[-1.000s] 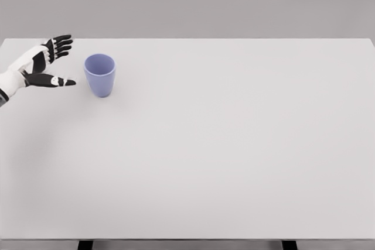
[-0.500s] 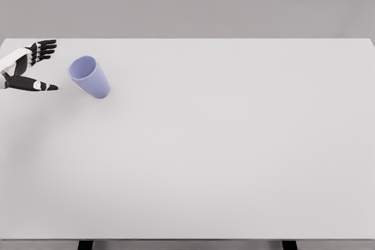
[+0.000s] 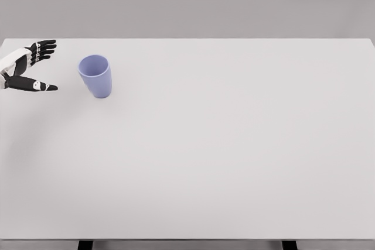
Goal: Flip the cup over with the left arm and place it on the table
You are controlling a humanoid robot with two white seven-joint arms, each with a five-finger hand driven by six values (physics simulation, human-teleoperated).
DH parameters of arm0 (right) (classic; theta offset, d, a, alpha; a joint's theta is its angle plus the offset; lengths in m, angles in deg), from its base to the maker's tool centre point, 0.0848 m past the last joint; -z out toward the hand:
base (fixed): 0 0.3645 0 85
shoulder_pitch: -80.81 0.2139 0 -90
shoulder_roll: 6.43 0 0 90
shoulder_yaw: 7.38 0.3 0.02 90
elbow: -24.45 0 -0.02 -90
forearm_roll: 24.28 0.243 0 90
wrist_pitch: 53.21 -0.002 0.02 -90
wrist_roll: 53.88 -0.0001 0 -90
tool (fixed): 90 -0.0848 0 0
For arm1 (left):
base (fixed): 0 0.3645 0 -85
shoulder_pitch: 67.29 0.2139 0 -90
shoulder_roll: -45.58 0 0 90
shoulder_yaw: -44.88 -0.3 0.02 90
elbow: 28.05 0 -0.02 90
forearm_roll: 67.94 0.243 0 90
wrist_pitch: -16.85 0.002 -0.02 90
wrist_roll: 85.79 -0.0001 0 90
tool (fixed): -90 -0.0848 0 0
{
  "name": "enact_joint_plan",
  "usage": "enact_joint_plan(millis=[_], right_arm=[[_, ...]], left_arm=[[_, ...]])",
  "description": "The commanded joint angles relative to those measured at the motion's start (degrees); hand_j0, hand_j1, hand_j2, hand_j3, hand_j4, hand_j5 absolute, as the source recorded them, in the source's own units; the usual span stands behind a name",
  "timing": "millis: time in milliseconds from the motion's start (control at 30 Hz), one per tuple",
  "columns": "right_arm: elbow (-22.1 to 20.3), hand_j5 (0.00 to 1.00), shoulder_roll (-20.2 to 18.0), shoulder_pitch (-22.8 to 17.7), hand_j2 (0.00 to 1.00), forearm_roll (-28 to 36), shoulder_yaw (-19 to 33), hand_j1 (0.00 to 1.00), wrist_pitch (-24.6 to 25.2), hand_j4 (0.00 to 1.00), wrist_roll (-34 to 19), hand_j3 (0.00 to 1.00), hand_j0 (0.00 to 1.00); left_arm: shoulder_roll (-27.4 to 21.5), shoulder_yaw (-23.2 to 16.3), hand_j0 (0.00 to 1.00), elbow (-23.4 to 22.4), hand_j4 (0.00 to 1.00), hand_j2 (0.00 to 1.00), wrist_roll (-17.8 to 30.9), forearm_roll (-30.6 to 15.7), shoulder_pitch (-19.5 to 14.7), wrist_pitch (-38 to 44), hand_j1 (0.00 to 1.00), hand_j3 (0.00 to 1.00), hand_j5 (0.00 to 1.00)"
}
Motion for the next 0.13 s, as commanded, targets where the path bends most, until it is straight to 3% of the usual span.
enact_joint_plan(millis=[0,100], right_arm=[[0.0,1.0,0.0,0.0,1.0,0.0,0.0,1.0,0.0,1.0,0.0,1.0,1.0],[0.0,1.0,0.0,0.0,1.0,0.0,0.0,1.0,0.0,1.0,0.0,1.0,1.0]], left_arm=[[0.0,0.1,1.0,0.0,1.0,1.0,0.0,-0.4,0.0,0.0,1.0,1.0,1.0],[0.0,0.1,1.0,0.0,1.0,1.0,0.0,-0.4,0.0,-0.1,1.0,1.0,1.0]])
